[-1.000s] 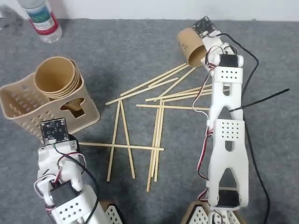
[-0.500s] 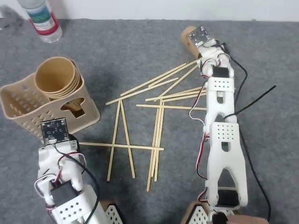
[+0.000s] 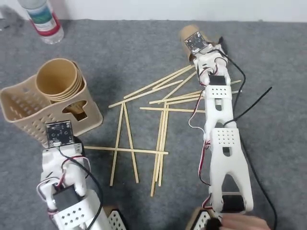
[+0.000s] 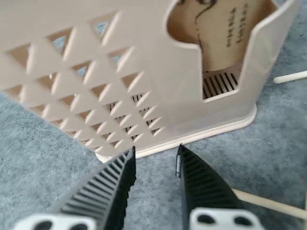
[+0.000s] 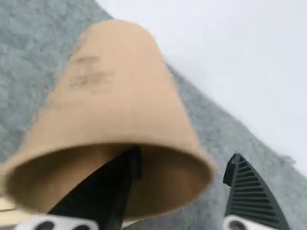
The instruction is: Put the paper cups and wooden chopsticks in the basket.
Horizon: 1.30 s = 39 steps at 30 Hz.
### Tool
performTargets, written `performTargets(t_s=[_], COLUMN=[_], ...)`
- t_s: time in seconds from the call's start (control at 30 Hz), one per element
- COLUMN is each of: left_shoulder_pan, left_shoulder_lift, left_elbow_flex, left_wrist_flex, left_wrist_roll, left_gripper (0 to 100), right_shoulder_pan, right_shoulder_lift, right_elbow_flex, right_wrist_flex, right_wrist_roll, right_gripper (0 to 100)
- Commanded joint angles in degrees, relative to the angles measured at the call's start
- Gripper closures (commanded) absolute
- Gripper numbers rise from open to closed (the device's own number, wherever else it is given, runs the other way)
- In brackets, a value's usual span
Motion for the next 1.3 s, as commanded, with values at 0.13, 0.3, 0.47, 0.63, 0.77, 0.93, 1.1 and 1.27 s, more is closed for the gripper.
performTargets(t_s=[0.13,0.3,0.47,0.63,0.77,0.93,1.1,1.27], left_shoulder_pan=[0.4,0.4,0.4,0.4,0.4,0.4,0.3,0.3], left_shoulder_lift=[-1.1,-1.1,-1.1,-1.1,-1.1,-1.1,-1.1,-1.1], left_elbow_flex=[-0.2,-0.2,-0.2,-0.2,-0.2,-0.2,-0.2,-0.2], left_wrist_flex=[-1.3,-1.2,-1.2,-1.2,-1.2,-1.2,-1.2,-1.1], left_wrist_roll=[0.4,0.4,0.4,0.4,0.4,0.4,0.4,0.4], left_gripper=[86,86,86,86,86,86,86,86], right_shoulder_pan=[-0.4,-3.0,-5.0,-4.6,-3.9,-4.2,-4.8,-5.8], right_shoulder_lift=[-2.1,-1.5,-1.0,-1.6,-6.5,-19.5,-30.5,-38.1], right_elbow_flex=[-3.8,-3.6,-3.7,-3.8,-3.8,-3.6,-3.5,-3.5], right_wrist_flex=[-0.4,-0.5,-1.9,-2.2,5.3,24.4,38.4,51.4], right_wrist_roll=[7.6,17.3,18.7,18.7,18.5,11.6,3.2,-0.1], right_gripper=[71.3,73.1,99.8,99.1,99.1,99.1,99.1,99.1])
